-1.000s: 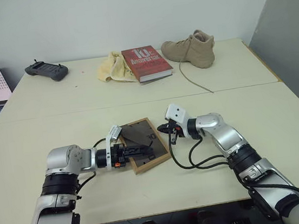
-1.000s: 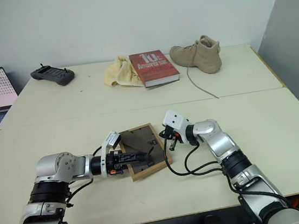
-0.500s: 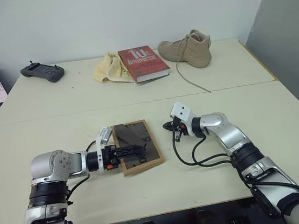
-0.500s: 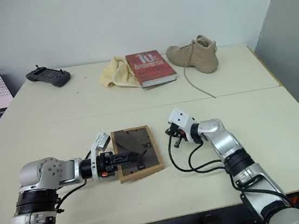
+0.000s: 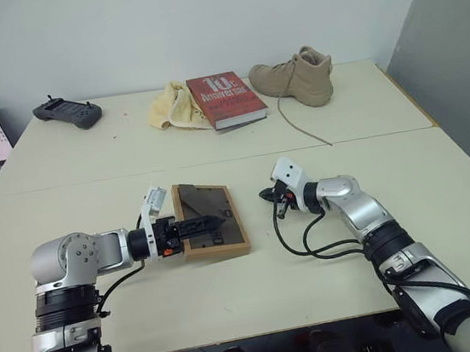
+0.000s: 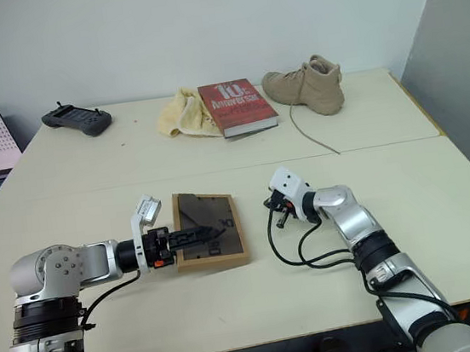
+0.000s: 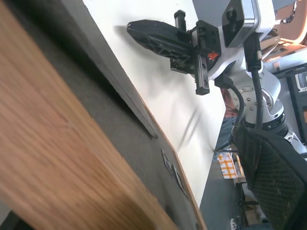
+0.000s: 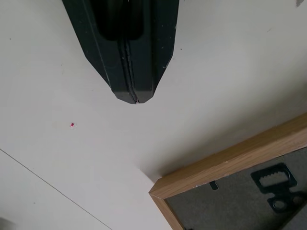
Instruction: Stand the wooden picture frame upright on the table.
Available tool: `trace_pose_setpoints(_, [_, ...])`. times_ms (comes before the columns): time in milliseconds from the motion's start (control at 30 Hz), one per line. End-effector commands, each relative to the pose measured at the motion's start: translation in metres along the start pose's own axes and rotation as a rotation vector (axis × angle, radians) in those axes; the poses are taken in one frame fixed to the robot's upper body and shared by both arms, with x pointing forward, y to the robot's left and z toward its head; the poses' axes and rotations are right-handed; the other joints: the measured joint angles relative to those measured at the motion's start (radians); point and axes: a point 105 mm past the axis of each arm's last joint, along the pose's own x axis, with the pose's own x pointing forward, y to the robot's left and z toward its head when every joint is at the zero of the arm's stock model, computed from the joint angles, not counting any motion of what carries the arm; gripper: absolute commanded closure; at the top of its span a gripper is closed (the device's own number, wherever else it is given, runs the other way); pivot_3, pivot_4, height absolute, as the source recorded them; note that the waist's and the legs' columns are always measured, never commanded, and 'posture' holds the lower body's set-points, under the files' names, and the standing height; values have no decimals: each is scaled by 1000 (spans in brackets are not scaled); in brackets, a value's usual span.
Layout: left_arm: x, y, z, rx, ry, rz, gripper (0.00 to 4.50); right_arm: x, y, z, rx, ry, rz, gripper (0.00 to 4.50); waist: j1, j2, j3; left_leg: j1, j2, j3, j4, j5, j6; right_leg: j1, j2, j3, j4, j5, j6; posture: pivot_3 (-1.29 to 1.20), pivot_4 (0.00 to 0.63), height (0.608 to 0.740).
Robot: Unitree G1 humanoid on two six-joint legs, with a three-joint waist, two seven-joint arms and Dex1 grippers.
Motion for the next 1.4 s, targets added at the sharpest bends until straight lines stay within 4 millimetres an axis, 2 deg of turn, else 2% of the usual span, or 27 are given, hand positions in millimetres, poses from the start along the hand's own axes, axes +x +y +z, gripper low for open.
trace_pose_setpoints(33, [-8, -18, 12, 69, -30, -40, 10, 0, -5, 16, -39, -49, -9, 4500, 0, 0, 0, 0, 0, 0, 0, 0, 0, 0, 0, 0, 0, 0, 0, 0, 150, 740])
trace_pose_setpoints(167, [-14, -26, 8, 62, -19, -70, 10, 1, -6, 17, -42, -50, -10, 4500, 0, 0, 0, 0, 0, 0, 0, 0, 0, 0, 0, 0, 0, 0, 0, 0, 150, 740])
trace_pose_setpoints(267, [-18, -29, 11, 65, -28, -70, 475, 1, -8, 16, -43, -49, -14, 4500, 0, 0, 0, 0, 0, 0, 0, 0, 0, 0, 0, 0, 0, 0, 0, 0, 150, 740])
trace_pose_setpoints(600, [-22, -37, 10, 65, -42, -84, 2748, 2, -8, 15, -44, -51, -13, 4500, 0, 0, 0, 0, 0, 0, 0, 0, 0, 0, 0, 0, 0, 0, 0, 0, 150, 740])
trace_pose_setpoints(633, [-22, -38, 10, 66, -42, -85, 2805, 2, -8, 15, -45, -51, -13, 4500, 0, 0, 0, 0, 0, 0, 0, 0, 0, 0, 0, 0, 0, 0, 0, 0, 150, 740])
trace_pose_setpoints(667, [-22, -39, 10, 67, -42, -87, 3093, 2, -9, 15, -45, -52, -17, 4500, 0, 0, 0, 0, 0, 0, 0, 0, 0, 0, 0, 0, 0, 0, 0, 0, 150, 740])
trace_pose_setpoints(833, [-21, -43, 12, 77, -47, -89, 3201, -1, -20, 19, -50, -63, -55, 4500, 0, 0, 1, 0, 0, 0, 0, 0, 0, 0, 0, 0, 0, 0, 0, 0, 150, 740])
trace_pose_setpoints(1033, [-21, -44, 26, 108, -112, -71, 3201, -26, -46, 60, -36, -188, -102, 4500, 1, -1, 1, -1, 0, 0, 0, 0, 0, -1, 0, 0, 0, 0, 0, 0, 150, 740])
trace_pose_setpoints(1267, [-20, -50, 43, 201, -198, -77, 3201, -64, -38, 112, 173, -346, 107, 3262, 2, -1, 1, -2, 0, 0, 0, 0, 0, -1, 0, 0, -1, 0, 0, 0, 150, 740])
trace_pose_setpoints(1400, [-14, -55, 52, 256, -260, -93, 3201, -74, -26, 137, 250, -410, 226, 2272, 3, -1, 1, -2, 0, -1, -1, 0, 0, -2, 0, 0, -1, 0, 0, 0, 150, 740])
